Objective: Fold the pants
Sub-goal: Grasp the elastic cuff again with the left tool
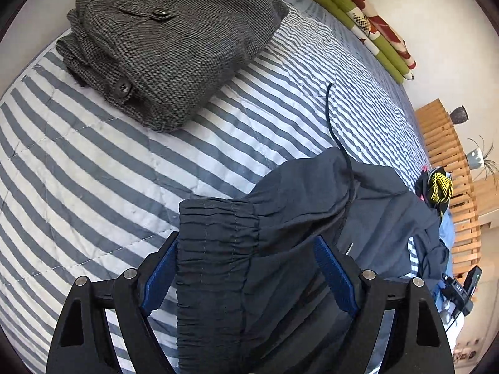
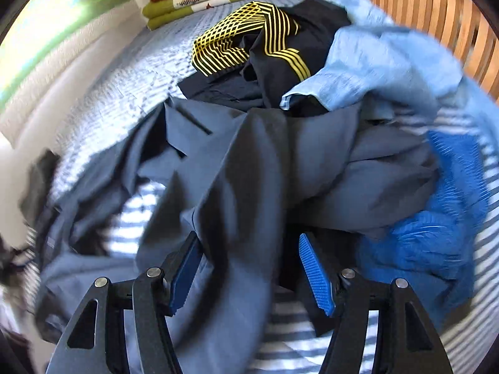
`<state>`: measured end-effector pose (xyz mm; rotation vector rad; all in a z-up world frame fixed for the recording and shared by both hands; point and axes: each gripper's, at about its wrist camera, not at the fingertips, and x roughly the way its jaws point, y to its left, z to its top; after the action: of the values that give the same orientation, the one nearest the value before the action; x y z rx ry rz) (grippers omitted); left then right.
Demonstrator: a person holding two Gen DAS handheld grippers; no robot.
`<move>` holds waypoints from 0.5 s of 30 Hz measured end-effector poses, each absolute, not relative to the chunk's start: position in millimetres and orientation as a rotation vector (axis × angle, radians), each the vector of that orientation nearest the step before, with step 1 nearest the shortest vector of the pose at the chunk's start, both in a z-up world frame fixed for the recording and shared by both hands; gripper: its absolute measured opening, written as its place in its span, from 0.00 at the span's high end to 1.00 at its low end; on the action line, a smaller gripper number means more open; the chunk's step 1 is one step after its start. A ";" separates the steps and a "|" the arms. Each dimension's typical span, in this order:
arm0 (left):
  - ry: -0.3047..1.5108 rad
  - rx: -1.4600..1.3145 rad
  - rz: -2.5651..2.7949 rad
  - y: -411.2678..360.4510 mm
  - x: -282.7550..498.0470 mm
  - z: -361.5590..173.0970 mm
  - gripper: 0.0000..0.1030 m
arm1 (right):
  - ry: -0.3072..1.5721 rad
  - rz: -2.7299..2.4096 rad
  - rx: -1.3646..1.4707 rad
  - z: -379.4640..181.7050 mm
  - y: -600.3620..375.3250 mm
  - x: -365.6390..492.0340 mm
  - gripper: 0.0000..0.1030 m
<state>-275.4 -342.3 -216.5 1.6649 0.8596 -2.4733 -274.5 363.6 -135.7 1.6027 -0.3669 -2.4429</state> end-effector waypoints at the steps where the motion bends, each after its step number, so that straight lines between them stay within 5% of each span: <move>1: 0.839 1.665 -2.470 -339.1 -278.1 -217.8 0.20 | -0.373 -2.448 1.608 -138.0 362.7 -278.0 0.42; 4: 0.820 1.682 -2.459 -335.1 -282.1 -219.0 0.41 | -0.227 -2.488 1.681 -141.8 347.6 -275.8 0.97; 7: 0.814 1.672 -2.480 -338.2 -279.2 -216.6 0.48 | -0.205 -2.528 1.652 -128.1 360.5 -244.9 0.98; 11: 0.799 1.642 -2.496 -344.7 -276.3 -213.8 0.73 | -0.099 -2.479 1.743 -126.8 387.4 -178.5 0.98; 15: 0.769 1.613 -2.530 -346.0 -271.6 -208.3 0.85 | 0.130 -2.326 1.951 -150.0 398.4 -111.2 0.98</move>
<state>-271.6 -346.0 -208.3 1.6129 0.7695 -2.5296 -111.2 398.4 -150.0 1.9514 0.1300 -2.3257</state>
